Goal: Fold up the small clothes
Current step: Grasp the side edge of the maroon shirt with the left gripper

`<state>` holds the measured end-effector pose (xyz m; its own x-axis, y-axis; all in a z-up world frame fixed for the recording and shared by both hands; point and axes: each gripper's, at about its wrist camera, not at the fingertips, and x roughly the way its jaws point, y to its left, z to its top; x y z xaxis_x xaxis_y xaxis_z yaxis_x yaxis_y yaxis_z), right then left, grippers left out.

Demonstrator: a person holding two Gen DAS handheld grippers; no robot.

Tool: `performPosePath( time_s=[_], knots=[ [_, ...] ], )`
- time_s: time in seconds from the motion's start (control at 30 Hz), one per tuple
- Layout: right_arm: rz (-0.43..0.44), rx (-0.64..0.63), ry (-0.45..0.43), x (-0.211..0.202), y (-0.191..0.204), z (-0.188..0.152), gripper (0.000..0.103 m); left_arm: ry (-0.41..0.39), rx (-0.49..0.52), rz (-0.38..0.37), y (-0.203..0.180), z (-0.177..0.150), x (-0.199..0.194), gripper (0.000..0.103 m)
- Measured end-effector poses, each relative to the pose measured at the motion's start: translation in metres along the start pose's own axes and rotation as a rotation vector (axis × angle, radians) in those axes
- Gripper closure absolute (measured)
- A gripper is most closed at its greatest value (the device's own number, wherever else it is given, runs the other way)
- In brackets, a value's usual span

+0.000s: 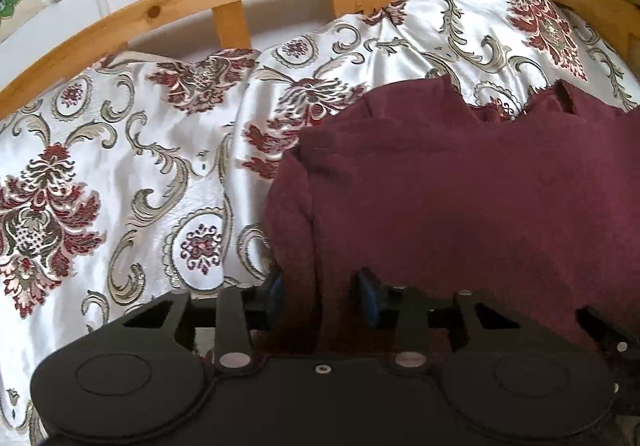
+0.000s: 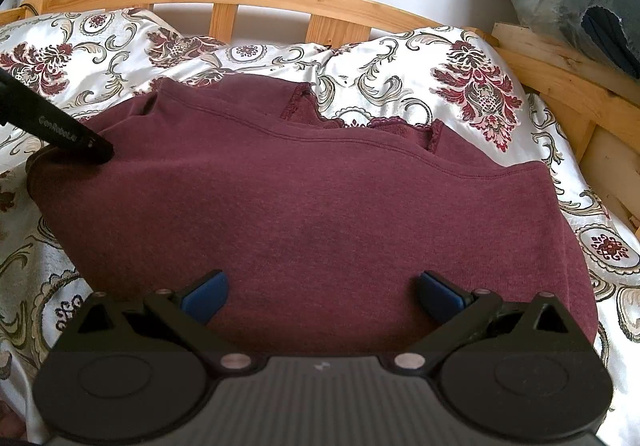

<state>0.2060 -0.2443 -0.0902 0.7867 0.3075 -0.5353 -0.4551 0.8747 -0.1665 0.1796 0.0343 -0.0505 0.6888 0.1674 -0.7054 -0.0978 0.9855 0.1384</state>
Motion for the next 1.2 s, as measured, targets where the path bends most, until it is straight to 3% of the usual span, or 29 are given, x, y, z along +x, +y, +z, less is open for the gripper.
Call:
performPosePath(
  time_s=[0.13, 0.2, 0.27, 0.37, 0.6, 0.77, 0.87, 1.0, 1.1, 1.2],
  knots=[
    [0.000, 0.001, 0.000, 0.000, 0.000, 0.000, 0.000, 0.050, -0.092, -0.038, 0.014, 0.002, 0.014, 0.052],
    [-0.001, 0.001, 0.001, 0.000, 0.000, 0.000, 0.000, 0.062, -0.178, -0.079, 0.027, 0.001, 0.018, 0.054],
    [-0.001, 0.000, 0.001, 0.000, 0.000, 0.000, 0.000, 0.061, -0.237, -0.111, 0.035, -0.001, 0.018, 0.069],
    [0.000, -0.001, 0.002, 0.000, -0.001, 0.001, 0.000, 0.045, -0.219, -0.097, 0.029, 0.001, 0.012, 0.087],
    [0.008, -0.038, 0.024, -0.007, -0.005, 0.011, 0.000, -0.079, -0.209, -0.112, 0.008, 0.024, -0.024, 0.091],
    [-0.211, -0.061, -0.134, -0.025, -0.027, 0.021, 0.000, -0.208, -0.077, -0.189, -0.027, 0.051, -0.061, 0.092],
    [-0.343, -0.029, -0.179, -0.029, -0.056, 0.024, 0.000, -0.266, 0.042, -0.264, -0.057, 0.059, -0.080, 0.092],
    [-0.460, 0.033, -0.124, -0.023, -0.099, 0.017, 0.000, -0.286, 0.177, -0.361, -0.101, 0.056, -0.093, 0.092],
    [-0.533, 0.093, -0.091, -0.019, -0.126, 0.009, 0.000, -0.254, 0.265, -0.395, -0.131, 0.044, -0.087, 0.092],
    [-0.572, 0.140, -0.078, -0.020, -0.143, 0.002, 0.000, -0.201, 0.290, -0.426, -0.145, 0.032, -0.075, 0.091]
  ],
)
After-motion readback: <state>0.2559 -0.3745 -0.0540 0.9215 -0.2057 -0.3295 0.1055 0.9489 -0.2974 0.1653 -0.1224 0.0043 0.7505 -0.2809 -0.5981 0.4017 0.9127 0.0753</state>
